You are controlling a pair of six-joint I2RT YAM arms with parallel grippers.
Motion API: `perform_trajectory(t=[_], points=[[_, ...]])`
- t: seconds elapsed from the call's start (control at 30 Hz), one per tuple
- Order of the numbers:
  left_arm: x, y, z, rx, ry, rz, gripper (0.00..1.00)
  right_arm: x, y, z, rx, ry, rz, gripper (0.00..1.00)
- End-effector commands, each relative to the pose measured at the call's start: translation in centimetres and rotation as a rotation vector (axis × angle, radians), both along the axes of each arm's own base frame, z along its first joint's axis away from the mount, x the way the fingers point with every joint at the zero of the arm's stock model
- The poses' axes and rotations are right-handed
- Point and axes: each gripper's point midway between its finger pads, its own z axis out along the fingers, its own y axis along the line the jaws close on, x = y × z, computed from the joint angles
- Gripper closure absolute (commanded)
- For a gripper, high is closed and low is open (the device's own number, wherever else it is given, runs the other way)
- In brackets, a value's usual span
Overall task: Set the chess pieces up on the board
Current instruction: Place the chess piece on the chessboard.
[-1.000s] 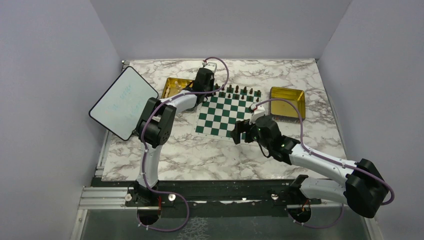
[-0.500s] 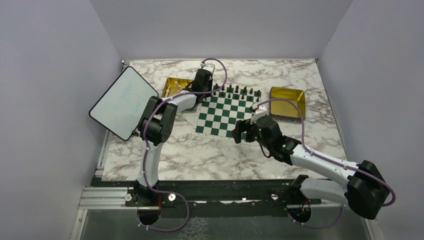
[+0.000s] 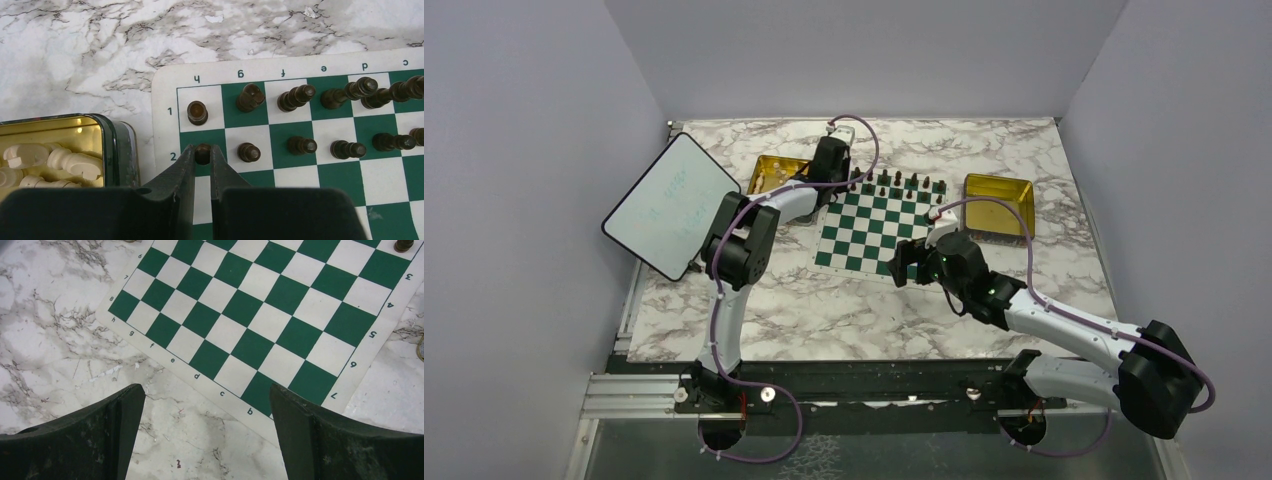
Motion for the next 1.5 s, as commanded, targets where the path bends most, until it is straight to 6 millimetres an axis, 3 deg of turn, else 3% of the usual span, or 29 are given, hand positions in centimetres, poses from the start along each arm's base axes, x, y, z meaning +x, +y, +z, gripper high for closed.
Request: perform_trajectory(t=[0.0,0.4,0.67,0.8,1.03,1.2,1.4,1.47], points=[[0.9,-0.9,0.1,-0.027,-0.014,-0.017,0.89,0.5,-0.1,0.8,-0.006,-0.027,-0.02,0.0],[0.9,-0.8,-0.6,-0.015,-0.001,-0.016,0.86,0.4,-0.1,0.6,-0.008,-0.021,-0.021,0.0],[0.8,-0.6,-1.2,-0.005,0.02,-0.005,0.71,0.5,-0.1,0.5,-0.01,-0.02,-0.023,0.0],[0.7,-0.5,-0.6,-0.006,0.019,-0.002,0.67,0.4,-0.2,0.4,-0.011,-0.019,-0.024,0.0],[0.7,-0.7,2.6,-0.031,0.008,0.006,0.58,0.4,-0.3,0.4,-0.01,0.001,-0.04,0.0],[0.3,-1.2,6.2,-0.067,-0.004,-0.022,0.57,0.5,0.0,0.9,0.01,0.001,-0.044,0.0],[-1.6,-1.3,9.9,-0.115,0.021,-0.039,0.51,0.3,0.5,2.3,0.09,0.047,-0.079,0.0],[-2.8,-1.6,11.2,-0.144,0.037,-0.069,0.5,0.3,-0.3,3.0,0.094,0.07,-0.136,0.0]])
